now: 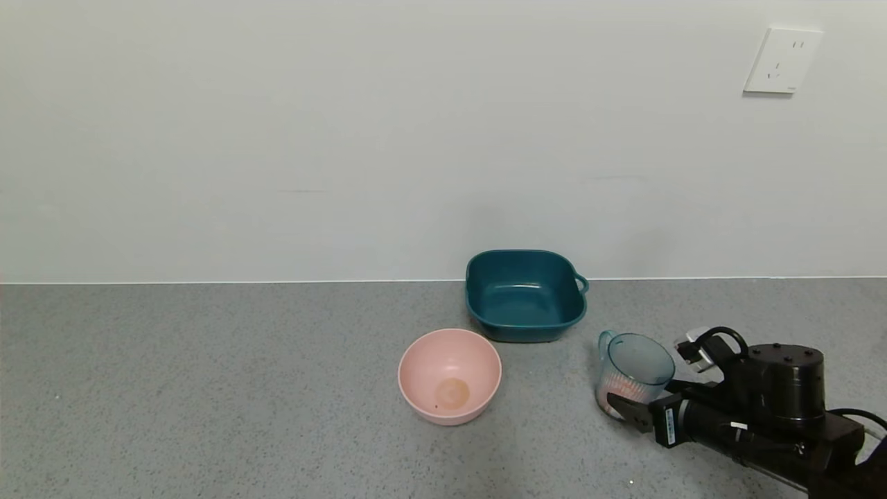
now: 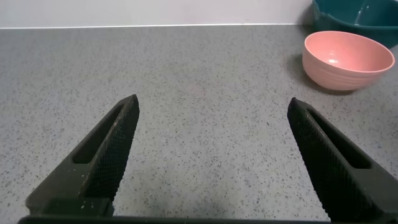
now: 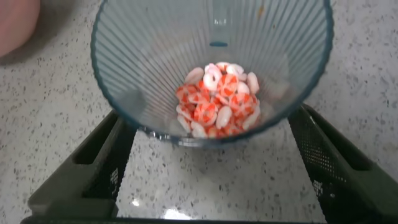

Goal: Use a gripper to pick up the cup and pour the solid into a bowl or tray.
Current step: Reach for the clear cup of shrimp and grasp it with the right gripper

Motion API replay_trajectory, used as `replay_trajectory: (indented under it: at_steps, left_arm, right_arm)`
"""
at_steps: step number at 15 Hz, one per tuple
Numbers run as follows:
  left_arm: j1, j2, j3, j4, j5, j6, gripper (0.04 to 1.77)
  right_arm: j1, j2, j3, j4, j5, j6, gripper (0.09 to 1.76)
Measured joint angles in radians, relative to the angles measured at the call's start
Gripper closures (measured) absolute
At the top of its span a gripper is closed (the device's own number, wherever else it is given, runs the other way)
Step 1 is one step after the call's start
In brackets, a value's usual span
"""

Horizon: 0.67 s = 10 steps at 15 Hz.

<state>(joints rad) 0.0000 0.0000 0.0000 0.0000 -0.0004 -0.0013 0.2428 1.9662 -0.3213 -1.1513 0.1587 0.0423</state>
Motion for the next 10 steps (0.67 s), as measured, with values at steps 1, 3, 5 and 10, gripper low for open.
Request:
replay_trajectory:
  at_steps: [1, 3, 5, 10]
  left_arm:
    - [0.0, 0.0, 0.0, 0.0, 0.0, 0.0, 0.09]
    - [0.0, 0.0, 0.0, 0.0, 0.0, 0.0, 0.09]
    - [0.0, 0.0, 0.0, 0.0, 0.0, 0.0, 0.09]
    - [0.0, 0.0, 0.0, 0.0, 0.0, 0.0, 0.09]
  right_arm:
    - [0.0, 0.006, -0.008, -0.003, 0.0, 0.0, 0.14]
    - [0.001, 0.015, -0.023, -0.003, 0.001, 0.0, 0.14]
    - [0.002, 0.025, -0.035, -0.003, 0.001, 0.0, 0.14]
    - [0.001, 0.044, -0.057, -0.002, 0.002, -0.001, 0.24]
